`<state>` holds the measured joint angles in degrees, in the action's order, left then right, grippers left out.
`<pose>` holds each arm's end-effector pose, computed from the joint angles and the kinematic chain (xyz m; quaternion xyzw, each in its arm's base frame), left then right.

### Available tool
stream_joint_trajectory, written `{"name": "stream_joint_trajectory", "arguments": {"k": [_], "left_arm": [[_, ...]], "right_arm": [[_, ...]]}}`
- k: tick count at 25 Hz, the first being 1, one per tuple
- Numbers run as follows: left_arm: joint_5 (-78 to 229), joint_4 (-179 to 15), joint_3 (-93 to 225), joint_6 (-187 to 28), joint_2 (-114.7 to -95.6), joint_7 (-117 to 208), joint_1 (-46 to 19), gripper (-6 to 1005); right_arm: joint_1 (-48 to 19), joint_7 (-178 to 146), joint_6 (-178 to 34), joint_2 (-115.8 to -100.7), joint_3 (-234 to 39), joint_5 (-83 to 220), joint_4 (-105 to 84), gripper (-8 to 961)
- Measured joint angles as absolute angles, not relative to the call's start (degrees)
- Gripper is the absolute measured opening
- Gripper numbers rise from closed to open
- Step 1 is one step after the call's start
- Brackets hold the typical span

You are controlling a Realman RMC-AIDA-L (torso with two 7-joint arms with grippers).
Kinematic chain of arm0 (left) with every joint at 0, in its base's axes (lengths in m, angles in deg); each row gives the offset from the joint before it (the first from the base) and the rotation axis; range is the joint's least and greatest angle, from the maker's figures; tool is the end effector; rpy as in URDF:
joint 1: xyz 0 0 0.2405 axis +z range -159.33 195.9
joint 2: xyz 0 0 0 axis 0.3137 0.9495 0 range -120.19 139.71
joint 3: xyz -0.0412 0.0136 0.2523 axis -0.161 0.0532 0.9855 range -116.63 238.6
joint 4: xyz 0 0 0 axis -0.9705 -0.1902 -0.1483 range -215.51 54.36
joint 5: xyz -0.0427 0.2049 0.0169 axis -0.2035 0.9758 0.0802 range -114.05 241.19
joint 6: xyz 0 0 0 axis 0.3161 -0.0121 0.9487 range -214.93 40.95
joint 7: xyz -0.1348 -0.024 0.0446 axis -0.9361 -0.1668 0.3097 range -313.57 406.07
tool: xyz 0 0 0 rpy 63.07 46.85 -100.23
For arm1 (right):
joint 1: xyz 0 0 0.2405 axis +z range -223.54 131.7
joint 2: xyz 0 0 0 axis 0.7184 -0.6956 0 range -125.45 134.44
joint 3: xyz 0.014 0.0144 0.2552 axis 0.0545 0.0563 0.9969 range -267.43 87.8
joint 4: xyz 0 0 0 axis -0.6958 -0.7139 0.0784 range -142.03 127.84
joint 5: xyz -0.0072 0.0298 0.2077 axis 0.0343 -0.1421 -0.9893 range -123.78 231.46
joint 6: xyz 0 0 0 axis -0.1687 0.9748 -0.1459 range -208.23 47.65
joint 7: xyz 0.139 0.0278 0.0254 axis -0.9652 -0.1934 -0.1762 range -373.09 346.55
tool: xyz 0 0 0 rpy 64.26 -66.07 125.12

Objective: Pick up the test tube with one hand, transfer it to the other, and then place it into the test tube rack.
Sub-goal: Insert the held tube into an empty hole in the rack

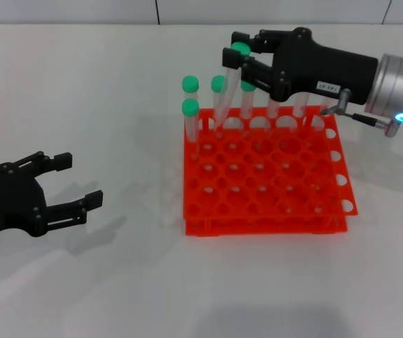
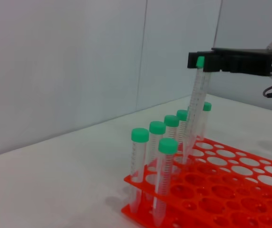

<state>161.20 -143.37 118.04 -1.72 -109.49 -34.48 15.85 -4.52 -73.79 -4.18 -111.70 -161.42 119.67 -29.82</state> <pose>-0.3081 0.2490 0.0429 -0.9214 -0.2180 -0.2138 0.2404 0.1655 0.3858 -0.0293 -0.9051 0.0887 0.3799 0.1694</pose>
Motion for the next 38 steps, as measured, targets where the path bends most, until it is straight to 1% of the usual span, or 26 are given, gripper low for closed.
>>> {"name": "stream_joint_trajectory", "arguments": {"k": [11,25,38], "left_arm": [[161.7,-140.3,116.9,-1.5,-109.45,-34.1,13.5,879],[162.0,-138.7,117.1,-1.3,-109.54,-33.0,13.4,880],[162.0,-138.1,117.1,-1.3,-109.56,-32.8,13.1,880]], "right_arm": [[-4.9,-73.1,-8.8,-111.69,-168.6,114.4,-29.4,267],[-6.0,-69.9,-11.2,-111.69,-173.1,109.4,-29.5,269],[-5.6,-70.0,-14.8,-111.69,-176.4,109.1,-29.4,271]]}}
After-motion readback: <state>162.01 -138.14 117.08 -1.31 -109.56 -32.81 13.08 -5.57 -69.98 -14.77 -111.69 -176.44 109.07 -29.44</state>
